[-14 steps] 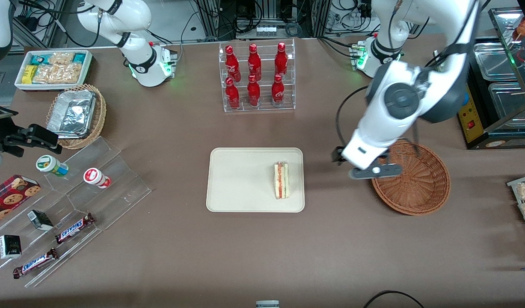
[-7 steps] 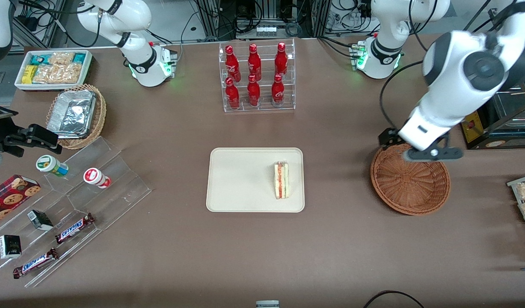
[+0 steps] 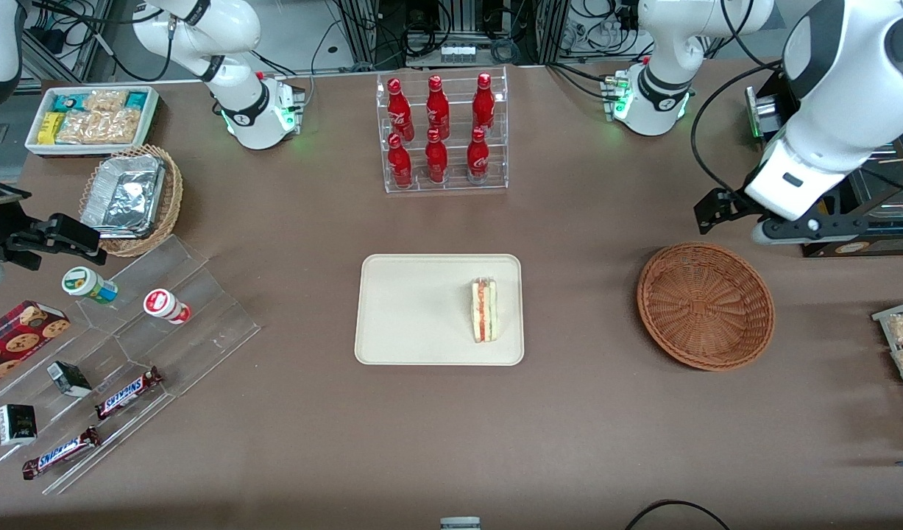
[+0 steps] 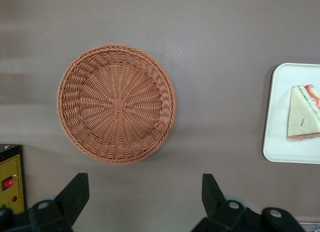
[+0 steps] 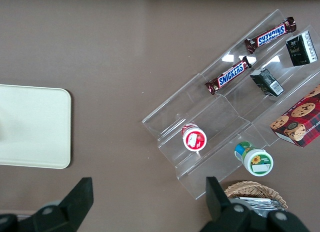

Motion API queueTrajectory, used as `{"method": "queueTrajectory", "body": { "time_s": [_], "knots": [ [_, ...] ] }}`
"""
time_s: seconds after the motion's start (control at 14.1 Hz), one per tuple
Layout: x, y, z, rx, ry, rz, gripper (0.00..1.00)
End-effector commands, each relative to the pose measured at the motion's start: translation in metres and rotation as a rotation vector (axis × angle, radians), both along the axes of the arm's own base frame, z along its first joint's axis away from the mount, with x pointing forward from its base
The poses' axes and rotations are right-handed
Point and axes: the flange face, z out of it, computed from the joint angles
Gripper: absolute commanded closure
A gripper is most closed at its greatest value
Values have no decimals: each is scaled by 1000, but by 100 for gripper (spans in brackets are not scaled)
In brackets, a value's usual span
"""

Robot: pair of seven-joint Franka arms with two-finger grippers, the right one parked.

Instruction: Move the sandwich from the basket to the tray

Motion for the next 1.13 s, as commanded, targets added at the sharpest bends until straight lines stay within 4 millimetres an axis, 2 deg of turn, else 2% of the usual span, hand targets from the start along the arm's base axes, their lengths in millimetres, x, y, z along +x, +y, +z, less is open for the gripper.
{"method": "queueTrajectory", "body": {
  "time_s": [0.0,0.14,0.28,0.5,1.06],
  "knots": [
    [-11,13,32,0,16,8,0],
    [-11,15,47,-3,18,16,0],
    [-9,31,53,-17,11,45,0],
    [-9,34,60,-17,-2,28,0],
    [-11,33,61,-15,26,32,0]
  ]
}}
